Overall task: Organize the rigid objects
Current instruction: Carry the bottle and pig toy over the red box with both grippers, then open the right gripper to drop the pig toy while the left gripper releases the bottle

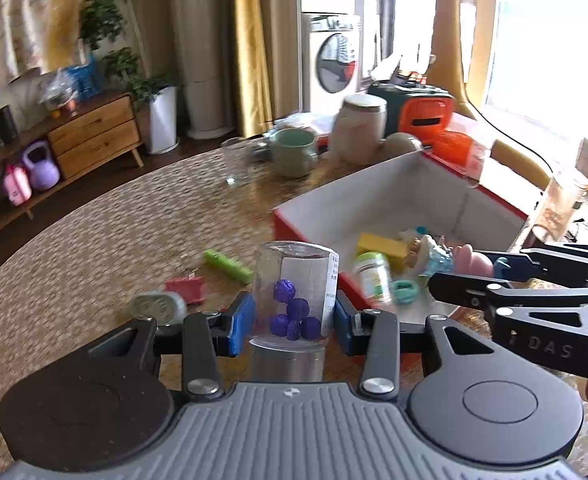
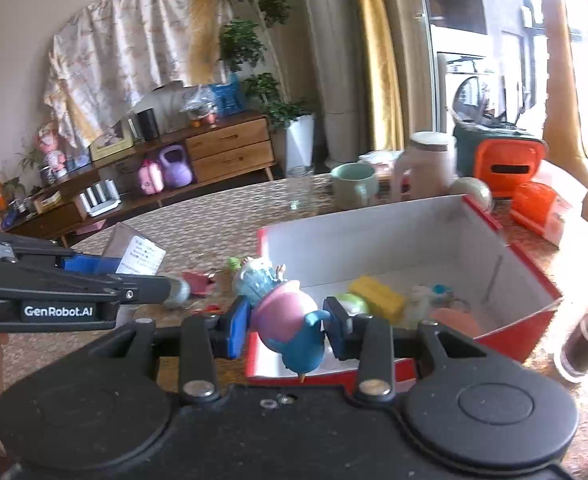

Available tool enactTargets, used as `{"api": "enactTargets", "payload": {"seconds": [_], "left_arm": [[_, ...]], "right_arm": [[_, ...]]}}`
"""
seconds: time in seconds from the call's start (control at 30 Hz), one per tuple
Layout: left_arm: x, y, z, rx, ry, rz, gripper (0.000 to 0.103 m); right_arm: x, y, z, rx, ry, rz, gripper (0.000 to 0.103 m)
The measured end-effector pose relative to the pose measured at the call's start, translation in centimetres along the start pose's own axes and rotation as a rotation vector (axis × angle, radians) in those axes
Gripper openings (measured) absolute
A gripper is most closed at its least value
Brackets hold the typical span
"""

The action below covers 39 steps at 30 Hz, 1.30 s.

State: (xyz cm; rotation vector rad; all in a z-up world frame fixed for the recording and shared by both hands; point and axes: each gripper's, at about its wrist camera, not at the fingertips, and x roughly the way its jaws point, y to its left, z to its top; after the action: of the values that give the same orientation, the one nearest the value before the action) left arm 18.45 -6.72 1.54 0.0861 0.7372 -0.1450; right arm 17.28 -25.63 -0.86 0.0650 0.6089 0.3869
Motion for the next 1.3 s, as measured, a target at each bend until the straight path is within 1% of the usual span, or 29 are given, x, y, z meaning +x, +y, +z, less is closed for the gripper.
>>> {"api": "enactTargets", "payload": {"seconds": [0.33,0.57,0.67,0.77,0.93,1.13,1.3], "left_arm": [[2.8,-5.5,2.7,0.068,-0.002,-0.065,0.042],[5.7,-7.9,4.5,0.094,0.014,-0.087,0.042],[7.2,-8.5,5.2,0.097,0.023,-0.093,0.042],[9.2,-8.8,5.5,0.08,0.06,-0.106,0.042],[12.0,-9.5,5.2,0.076,0.111,-0.109,0.042],[14.5,-10.3,4.9,0.091,0.15,-0.111,0.04],[16.5,-10.5,4.7,0.093,0.188,-0.118,0.04]], "right_arm": [[-0.2,-5.6,-0.1,0.029,0.002,-0.094,0.038],[0.9,-8.7,-0.3,0.041,0.028,-0.141,0.038],[2.1,-9.5,-0.1,0.04,0.045,-0.154,0.038],[3.5,-10.5,0.4,0.035,0.061,-0.165,0.038],[6.2,-11.9,1.3,0.037,0.098,-0.168,0.038],[9.4,-12.5,2.5,0.021,0.146,-0.165,0.038],[12.0,-13.0,3.3,0.017,0.204,-0.162,0.038]]}}
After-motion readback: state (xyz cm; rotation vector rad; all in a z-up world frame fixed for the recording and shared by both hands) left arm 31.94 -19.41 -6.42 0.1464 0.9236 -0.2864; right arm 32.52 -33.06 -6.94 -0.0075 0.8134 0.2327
